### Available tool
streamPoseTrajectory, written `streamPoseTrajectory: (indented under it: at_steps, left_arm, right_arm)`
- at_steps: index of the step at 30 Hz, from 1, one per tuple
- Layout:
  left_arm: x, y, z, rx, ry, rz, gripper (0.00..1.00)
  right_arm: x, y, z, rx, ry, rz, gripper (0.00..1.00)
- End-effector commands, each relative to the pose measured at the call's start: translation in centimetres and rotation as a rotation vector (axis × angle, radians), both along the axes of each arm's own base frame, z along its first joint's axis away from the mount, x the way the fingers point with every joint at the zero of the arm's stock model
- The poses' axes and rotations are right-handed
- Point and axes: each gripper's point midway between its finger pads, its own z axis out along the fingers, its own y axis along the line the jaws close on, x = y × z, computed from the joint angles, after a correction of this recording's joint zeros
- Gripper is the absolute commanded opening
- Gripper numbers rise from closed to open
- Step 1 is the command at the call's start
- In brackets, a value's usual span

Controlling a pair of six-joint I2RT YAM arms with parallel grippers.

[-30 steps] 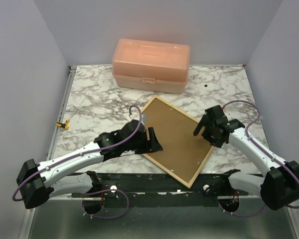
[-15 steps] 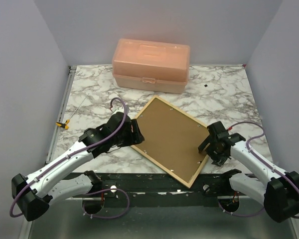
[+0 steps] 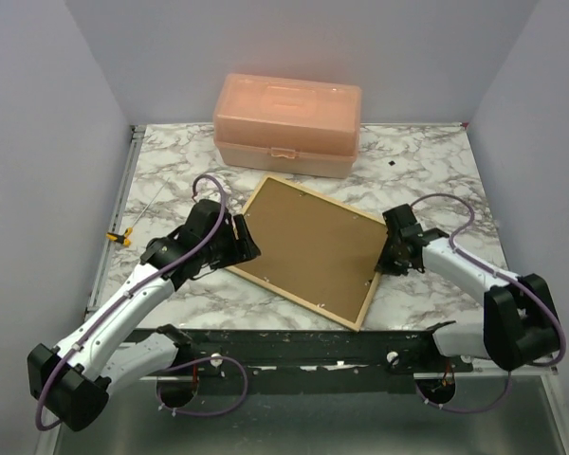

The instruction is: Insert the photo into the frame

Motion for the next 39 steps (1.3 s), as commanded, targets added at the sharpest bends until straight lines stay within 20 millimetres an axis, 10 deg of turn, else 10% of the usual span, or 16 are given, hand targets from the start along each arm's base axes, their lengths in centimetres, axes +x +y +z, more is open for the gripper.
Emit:
streamPoseTrajectory:
  at_steps: [1, 14, 18, 23, 33, 39]
  left_arm:
    - [1.2, 1.3, -0.6, 0.003, 0.005, -0.005, 0.66]
    - [6.4, 9.1, -9.4, 0.173, 0.217, 0.261, 0.66]
    - [6.5, 10.7, -11.3, 0.215, 0.294, 0.293, 0.66]
    - [5.8, 10.4, -12.6, 0.2, 0.335, 0.242, 0.65]
    - [3.8, 7.0, -12.7, 0.018, 0.359, 0.117, 0.63]
    - [3.8, 9.1, -11.4, 0.101, 0.269, 0.215, 0.63]
  right_arm:
    - [5.3, 1.6, 2.0, -0.024, -0.139, 0.199, 0.01]
    - [6.6, 2.0, 1.2, -0.112, 0.001, 0.486, 0.09]
    - [6.6, 1.5, 0.9, -0.131, 0.04, 0.396, 0.61]
    - [6.2, 1.8, 1.4, -0.091, 0.035, 0.307, 0.84]
    - [3.2, 6.7, 0.6, 0.213, 0.095, 0.388, 0.84]
    - [3.2, 9.3, 0.2, 0.308, 0.128, 0.485, 0.75]
